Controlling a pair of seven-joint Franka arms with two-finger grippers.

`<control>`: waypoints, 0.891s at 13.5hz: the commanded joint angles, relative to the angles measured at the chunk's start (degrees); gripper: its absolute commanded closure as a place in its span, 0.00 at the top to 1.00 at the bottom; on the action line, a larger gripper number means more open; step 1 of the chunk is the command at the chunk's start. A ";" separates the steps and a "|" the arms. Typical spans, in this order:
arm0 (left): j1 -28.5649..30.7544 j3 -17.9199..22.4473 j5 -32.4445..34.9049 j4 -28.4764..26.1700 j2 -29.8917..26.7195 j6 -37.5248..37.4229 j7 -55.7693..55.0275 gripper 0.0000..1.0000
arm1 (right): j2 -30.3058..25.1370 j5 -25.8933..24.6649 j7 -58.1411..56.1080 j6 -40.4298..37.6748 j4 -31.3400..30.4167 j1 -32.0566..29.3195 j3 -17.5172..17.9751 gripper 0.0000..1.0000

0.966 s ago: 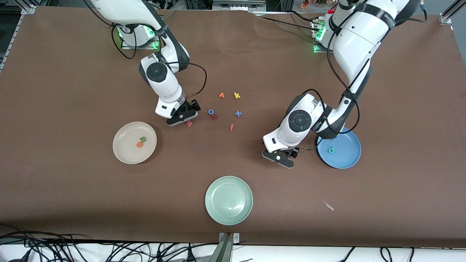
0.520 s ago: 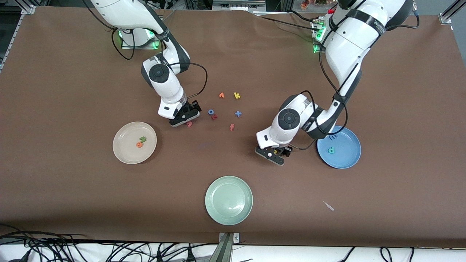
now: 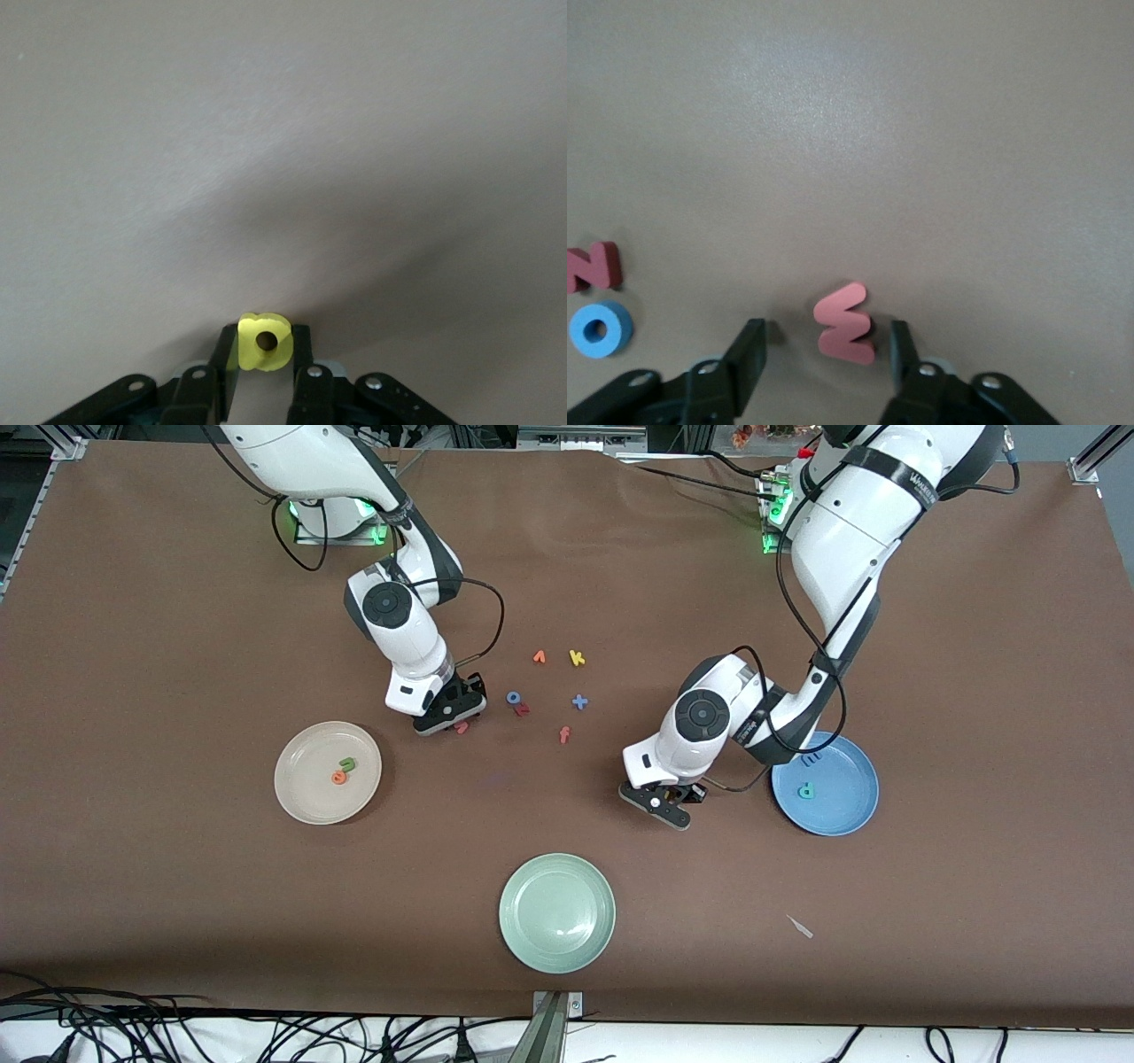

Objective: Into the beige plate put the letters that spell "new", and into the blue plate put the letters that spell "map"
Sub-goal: 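Grasp the yellow d and pink w with the left and right grippers, then place the d on the blue plate and the w on the beige plate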

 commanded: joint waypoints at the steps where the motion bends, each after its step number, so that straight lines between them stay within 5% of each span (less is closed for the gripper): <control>1: 0.91 0.00 1.56 0.57 -4.54 -7.68 0.98 0.04 | 0.57 -0.67 -0.86 1.48 -0.17 -0.07 -0.20 0.54; 6: 8.64 -0.53 0.59 0.57 -10.44 -20.34 8.15 0.05 | 0.40 -0.67 -1.30 1.48 -0.09 -0.42 -0.28 0.13; 9: 14.00 -0.44 0.77 -0.66 -10.45 -22.21 11.79 0.08 | -0.83 -0.67 -2.52 0.17 0.26 -0.51 -1.86 0.10; 12: 20.15 -0.18 1.73 -2.59 -9.83 -21.60 14.42 0.12 | -3.98 -0.67 -8.48 -9.02 2.80 -0.51 -4.67 0.10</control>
